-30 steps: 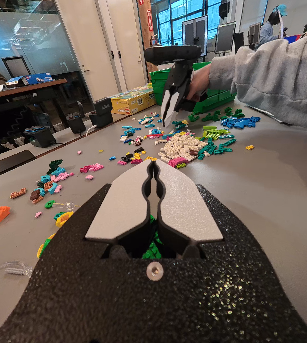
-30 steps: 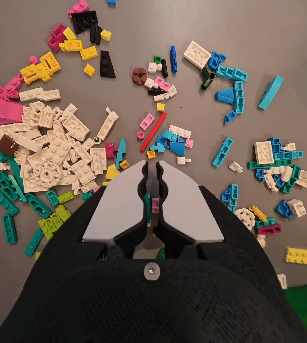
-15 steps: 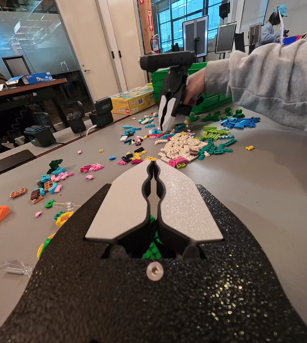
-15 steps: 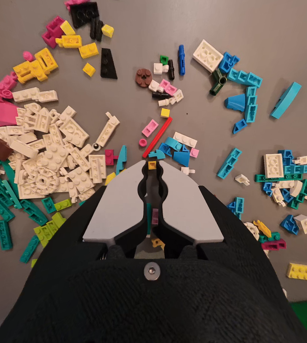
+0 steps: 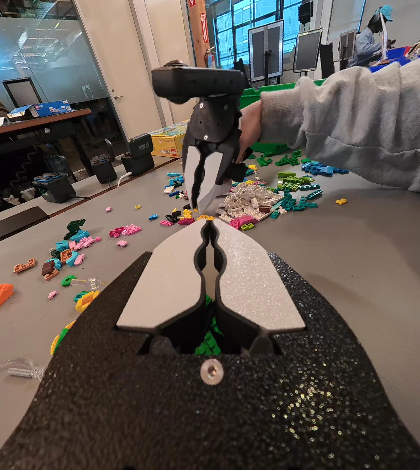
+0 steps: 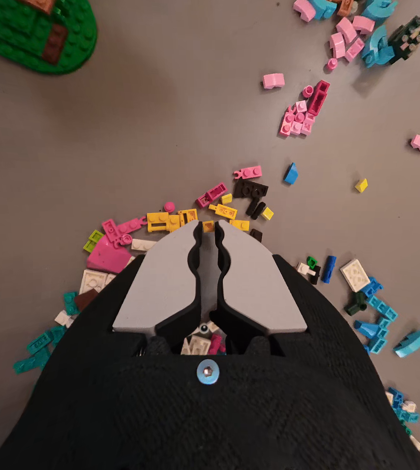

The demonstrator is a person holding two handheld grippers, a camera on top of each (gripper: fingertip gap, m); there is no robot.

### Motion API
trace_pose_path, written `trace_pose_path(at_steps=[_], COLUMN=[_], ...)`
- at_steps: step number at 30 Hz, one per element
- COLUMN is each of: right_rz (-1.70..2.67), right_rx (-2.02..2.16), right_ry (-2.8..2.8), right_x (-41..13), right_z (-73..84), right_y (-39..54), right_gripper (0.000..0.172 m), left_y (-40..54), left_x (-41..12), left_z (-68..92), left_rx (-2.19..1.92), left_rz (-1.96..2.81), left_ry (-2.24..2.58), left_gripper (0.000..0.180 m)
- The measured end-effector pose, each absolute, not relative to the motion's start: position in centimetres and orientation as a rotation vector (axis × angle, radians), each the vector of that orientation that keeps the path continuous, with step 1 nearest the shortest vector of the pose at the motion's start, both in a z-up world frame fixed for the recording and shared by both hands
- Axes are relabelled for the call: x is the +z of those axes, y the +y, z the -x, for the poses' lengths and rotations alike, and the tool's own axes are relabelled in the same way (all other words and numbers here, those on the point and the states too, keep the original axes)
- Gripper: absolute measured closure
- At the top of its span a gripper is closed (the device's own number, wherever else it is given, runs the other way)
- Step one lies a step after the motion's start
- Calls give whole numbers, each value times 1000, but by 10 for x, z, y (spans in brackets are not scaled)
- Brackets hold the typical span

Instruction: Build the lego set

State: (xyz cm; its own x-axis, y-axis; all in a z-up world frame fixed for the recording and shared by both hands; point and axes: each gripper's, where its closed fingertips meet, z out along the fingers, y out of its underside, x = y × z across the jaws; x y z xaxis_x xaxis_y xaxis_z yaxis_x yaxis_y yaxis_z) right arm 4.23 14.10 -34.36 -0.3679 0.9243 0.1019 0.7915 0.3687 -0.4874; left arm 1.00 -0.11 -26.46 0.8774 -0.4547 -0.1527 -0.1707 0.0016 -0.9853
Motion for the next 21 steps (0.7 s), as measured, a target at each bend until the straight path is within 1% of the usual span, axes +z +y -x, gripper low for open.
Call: trace_pose_path(at_steps=[2,6,13,21], right_rz=[1511,1544,1568,1675], right_rx=[502,511,483,506], right_ry=[-2271,-2184,-1858,-1739], right_x=[-344,-328,-294,-310], right_z=[-43,-50,-100,-163], right_y=[141,143,127,71], right_gripper=[154,150,149,151], left_y=[-1,-2,-2,-2], left_x=[-265,-265,-265,-265], left_z=[-10,-12,-13,-13], left_rx=[-239,-238,-236,-228], left_rz=[1572,1567,1569,1564], left_ry=[508,516,524,528], left_gripper=[180,180,180,180])
